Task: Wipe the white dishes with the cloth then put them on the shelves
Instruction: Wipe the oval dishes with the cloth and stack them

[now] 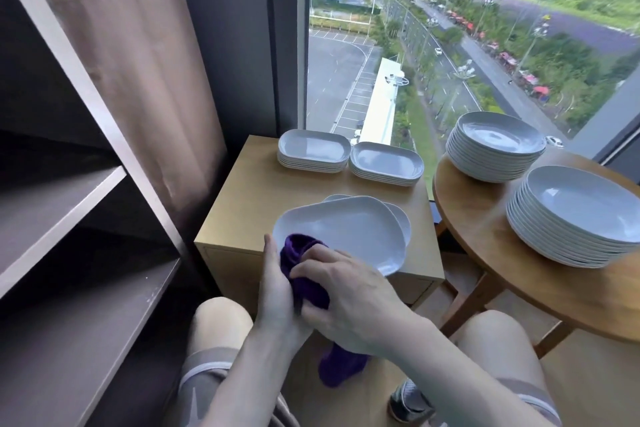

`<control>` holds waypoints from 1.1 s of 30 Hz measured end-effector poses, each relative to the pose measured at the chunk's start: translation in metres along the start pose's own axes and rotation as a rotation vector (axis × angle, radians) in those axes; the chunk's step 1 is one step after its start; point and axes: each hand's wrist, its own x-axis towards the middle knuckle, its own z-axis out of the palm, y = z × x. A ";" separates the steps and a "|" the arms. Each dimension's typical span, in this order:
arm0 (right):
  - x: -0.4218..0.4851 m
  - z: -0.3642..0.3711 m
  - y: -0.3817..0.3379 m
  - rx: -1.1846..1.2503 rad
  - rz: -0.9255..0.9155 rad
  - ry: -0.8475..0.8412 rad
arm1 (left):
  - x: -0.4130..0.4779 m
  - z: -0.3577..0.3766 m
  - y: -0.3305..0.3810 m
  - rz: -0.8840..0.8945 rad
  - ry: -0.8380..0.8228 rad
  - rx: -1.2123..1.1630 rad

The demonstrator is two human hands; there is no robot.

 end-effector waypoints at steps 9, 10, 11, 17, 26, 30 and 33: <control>-0.008 -0.017 0.063 -0.135 0.345 0.084 | -0.004 -0.002 0.017 0.155 0.005 0.147; -0.005 -0.018 0.068 -0.132 0.370 0.115 | -0.006 -0.001 0.015 0.159 -0.015 0.168; -0.002 -0.020 0.071 -0.126 0.385 0.157 | -0.008 0.002 0.012 0.154 -0.033 0.193; 0.019 -0.019 0.048 0.041 0.285 0.216 | -0.009 0.011 -0.003 0.069 -0.104 0.204; 0.003 0.009 0.001 -0.068 0.063 -0.030 | -0.001 -0.003 0.015 0.012 0.035 0.059; -0.005 0.001 0.030 -0.101 0.260 -0.004 | -0.004 0.001 0.018 0.094 0.086 0.143; -0.002 -0.011 0.058 -0.125 0.414 0.023 | -0.007 0.002 0.018 0.135 0.056 0.185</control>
